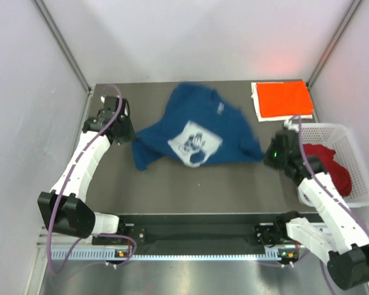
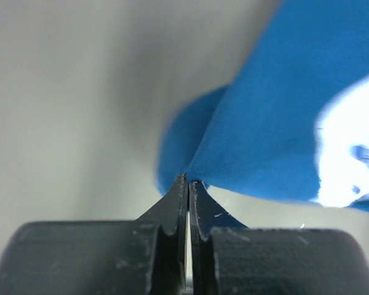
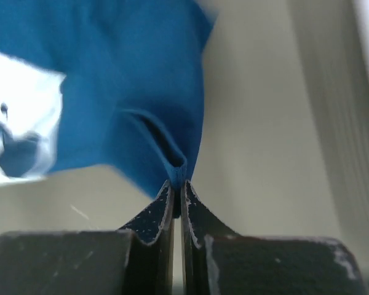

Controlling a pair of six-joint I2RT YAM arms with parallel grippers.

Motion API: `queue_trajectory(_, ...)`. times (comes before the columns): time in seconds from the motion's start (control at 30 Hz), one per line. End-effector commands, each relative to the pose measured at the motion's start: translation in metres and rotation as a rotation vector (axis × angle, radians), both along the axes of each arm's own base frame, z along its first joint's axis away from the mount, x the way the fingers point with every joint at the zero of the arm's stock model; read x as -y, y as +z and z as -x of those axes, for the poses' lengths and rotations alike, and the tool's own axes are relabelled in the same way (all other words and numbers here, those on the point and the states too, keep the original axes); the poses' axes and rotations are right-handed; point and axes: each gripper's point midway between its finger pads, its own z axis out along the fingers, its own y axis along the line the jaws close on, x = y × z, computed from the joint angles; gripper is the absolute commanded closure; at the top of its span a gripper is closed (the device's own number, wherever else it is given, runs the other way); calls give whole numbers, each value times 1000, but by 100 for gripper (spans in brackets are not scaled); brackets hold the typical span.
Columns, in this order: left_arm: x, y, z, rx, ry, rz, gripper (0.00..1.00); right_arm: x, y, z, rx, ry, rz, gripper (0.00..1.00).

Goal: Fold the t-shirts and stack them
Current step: Flatten the tshirt out

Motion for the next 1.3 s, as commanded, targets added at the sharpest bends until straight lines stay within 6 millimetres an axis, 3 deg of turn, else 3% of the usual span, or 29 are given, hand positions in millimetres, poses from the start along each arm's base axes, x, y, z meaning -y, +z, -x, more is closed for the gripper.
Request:
queue_trajectory(0.0,6,-13,20,-1,-45,48,100,-2,-29,48,-82,3,-76,99)
queue_trajectory(0.03,10,-39,35,-65,-56,72,100,2,-52,62,-142,-8,-64,93)
queue_trajectory(0.1,26,-56,45,-89,-79,167,100,8,-64,74,-163,-28,-60,89)
queue_trajectory(0.13,39,-78,63,-162,-119,242,100,10,-73,81,-193,-35,-52,88)
queue_trajectory(0.2,49,-94,77,-226,-120,308,100,11,-72,83,-185,-38,-53,86)
queue_trajectory(0.3,56,-117,93,-301,-104,360,91,9,-56,73,-153,-32,-52,68)
queue_trajectory(0.33,54,-120,95,-308,-93,356,85,6,-40,65,-117,-23,-62,58)
queue_trajectory(0.4,48,-118,90,-294,-49,327,65,-4,-22,43,-58,15,-75,54)
queue_trajectory(0.43,46,-112,83,-267,-36,317,60,-8,-4,30,-5,31,-86,52)
queue_trajectory(0.5,38,-103,63,-187,14,292,47,-24,15,-6,81,88,-82,49)
queue_trajectory(0.53,37,-93,49,-142,24,295,45,-33,33,-24,141,120,-88,47)
queue_trajectory(0.57,37,-92,40,-134,29,304,43,-45,23,-45,114,165,-75,46)
queue_trajectory(0.63,32,-78,19,-96,43,302,42,-79,54,-82,215,298,-85,46)
queue_trajectory(0.67,31,-83,14,-121,48,296,41,-92,25,-104,134,326,-56,45)
queue_trajectory(0.7,24,-83,10,-131,56,278,41,-107,22,-115,125,385,-20,46)
queue_trajectory(0.73,21,-77,3,-117,59,268,41,-122,15,-144,90,411,2,46)
queue_trajectory(0.8,6,-81,0,-124,86,219,41,-139,2,-167,49,433,46,48)
queue_trajectory(0.83,-5,-84,1,-124,118,182,41,-147,16,-185,63,428,51,50)
queue_trajectory(0.87,-9,-82,2,-113,130,180,40,-152,-20,-201,-11,422,79,50)
queue_trajectory(0.9,-20,-85,3,-113,158,182,40,-161,-11,-218,20,424,80,50)
queue_trajectory(0.93,-19,-89,7,-115,151,207,40,-165,-21,-226,8,428,88,51)
queue_trajectory(0.97,-27,-89,8,-104,168,217,40,-170,-48,-236,-26,439,104,51)
queue_trajectory(1.03,-36,-92,14,-101,184,227,39,-179,-67,-255,-28,467,134,49)
queue_trajectory(1.13,-39,-92,18,-85,181,246,40,-185,-86,-274,-10,497,165,47)
queue_trajectory(1.27,-29,-92,15,-58,152,305,41,-179,-111,-292,-14,487,250,44)
